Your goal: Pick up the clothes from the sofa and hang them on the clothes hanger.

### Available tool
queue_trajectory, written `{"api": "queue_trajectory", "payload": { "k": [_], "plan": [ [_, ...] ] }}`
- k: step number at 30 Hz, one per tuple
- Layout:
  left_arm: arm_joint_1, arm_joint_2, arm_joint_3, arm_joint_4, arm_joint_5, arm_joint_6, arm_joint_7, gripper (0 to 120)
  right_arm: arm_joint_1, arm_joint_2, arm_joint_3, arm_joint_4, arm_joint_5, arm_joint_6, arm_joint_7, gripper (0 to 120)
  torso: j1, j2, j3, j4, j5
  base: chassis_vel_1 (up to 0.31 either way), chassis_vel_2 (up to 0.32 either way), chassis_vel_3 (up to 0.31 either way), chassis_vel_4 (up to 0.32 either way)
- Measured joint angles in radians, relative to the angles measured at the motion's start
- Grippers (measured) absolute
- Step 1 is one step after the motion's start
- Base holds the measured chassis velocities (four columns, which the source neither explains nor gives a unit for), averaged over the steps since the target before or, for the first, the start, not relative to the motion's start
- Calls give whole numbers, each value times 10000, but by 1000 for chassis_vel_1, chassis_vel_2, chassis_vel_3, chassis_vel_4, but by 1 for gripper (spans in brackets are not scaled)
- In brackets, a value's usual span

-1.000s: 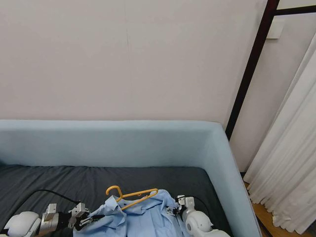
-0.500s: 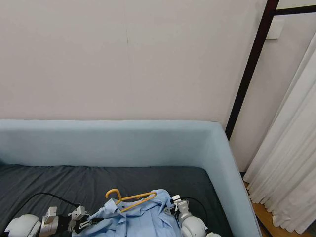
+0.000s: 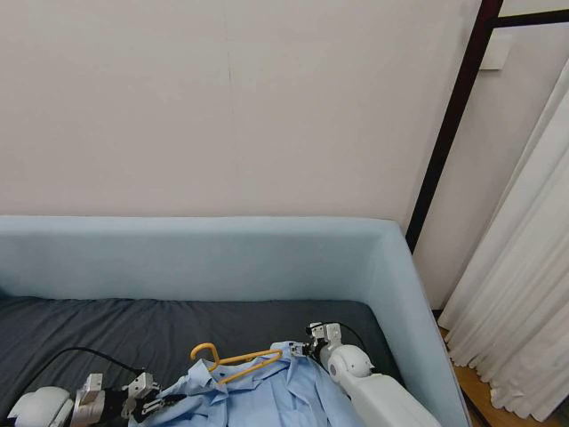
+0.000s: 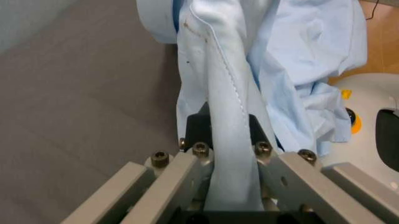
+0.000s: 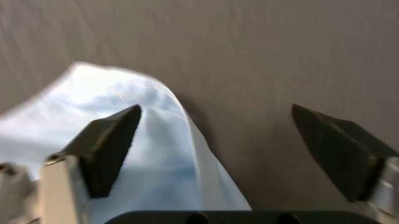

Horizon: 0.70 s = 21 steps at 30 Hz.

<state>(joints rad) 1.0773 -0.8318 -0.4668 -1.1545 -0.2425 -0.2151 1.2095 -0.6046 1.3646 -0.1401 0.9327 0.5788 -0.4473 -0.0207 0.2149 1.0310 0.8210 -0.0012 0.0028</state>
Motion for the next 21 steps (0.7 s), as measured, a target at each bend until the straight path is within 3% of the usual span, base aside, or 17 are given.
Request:
{"api": "queue_trajectory", "payload": {
  "k": [12, 21],
  "plan": [
    [-77, -13, -9, 166, -30, -99, 1, 1, -13, 125, 2, -403, -1256, 515, -878, 52, 0, 0, -1, -1, 1, 0, 0, 0, 0],
    [-256, -25, 81, 283, -29, -99, -10, 1, -48, 105, -92, -359, -1916, 559, -1325, 15, 0, 0, -1, -1, 1, 0, 0, 0, 0]
  ]
}}
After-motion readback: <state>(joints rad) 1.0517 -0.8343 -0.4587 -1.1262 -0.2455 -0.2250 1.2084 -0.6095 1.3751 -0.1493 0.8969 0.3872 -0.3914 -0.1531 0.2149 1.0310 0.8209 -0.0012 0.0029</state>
